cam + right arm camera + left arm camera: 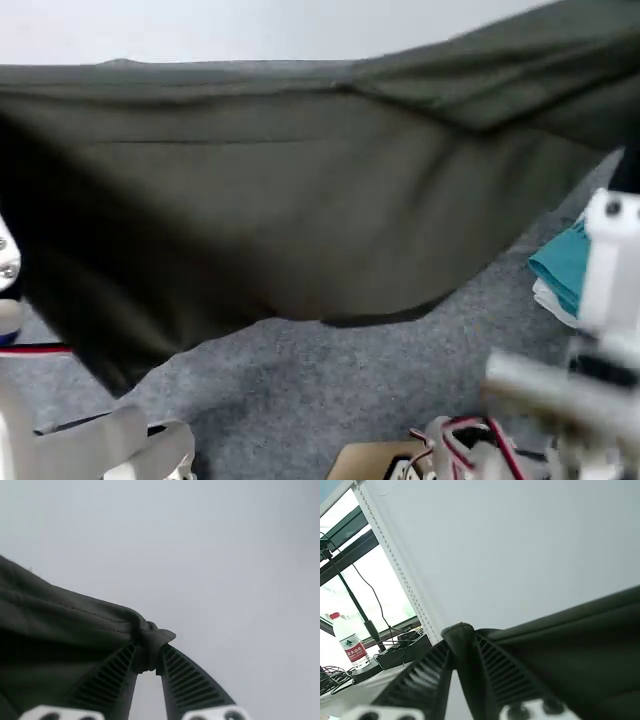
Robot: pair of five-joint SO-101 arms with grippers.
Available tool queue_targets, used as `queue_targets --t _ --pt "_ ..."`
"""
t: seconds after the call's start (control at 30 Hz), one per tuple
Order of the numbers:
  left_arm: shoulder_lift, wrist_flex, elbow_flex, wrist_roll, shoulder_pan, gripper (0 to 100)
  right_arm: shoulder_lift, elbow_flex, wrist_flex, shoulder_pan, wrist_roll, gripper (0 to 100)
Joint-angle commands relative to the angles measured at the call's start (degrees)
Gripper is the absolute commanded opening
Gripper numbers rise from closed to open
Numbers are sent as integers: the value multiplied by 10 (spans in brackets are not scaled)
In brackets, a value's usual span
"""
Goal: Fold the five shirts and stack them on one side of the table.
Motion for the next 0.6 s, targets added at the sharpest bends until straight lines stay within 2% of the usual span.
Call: queue_targets --t 0.0,0.23,0.4,0.57 --pt "-3 11 -8 -4 -6 2 -14 -12 -15 7 6 10" --pt "-54 11 -8 -6 -6 2 -48 -13 -15 8 10 10" --pt "-95 11 -6 -55 -6 2 -66 -11 -13 8 62 10" --pt "-87 11 19 -62 -6 2 -58 14 -1 7 64 10"
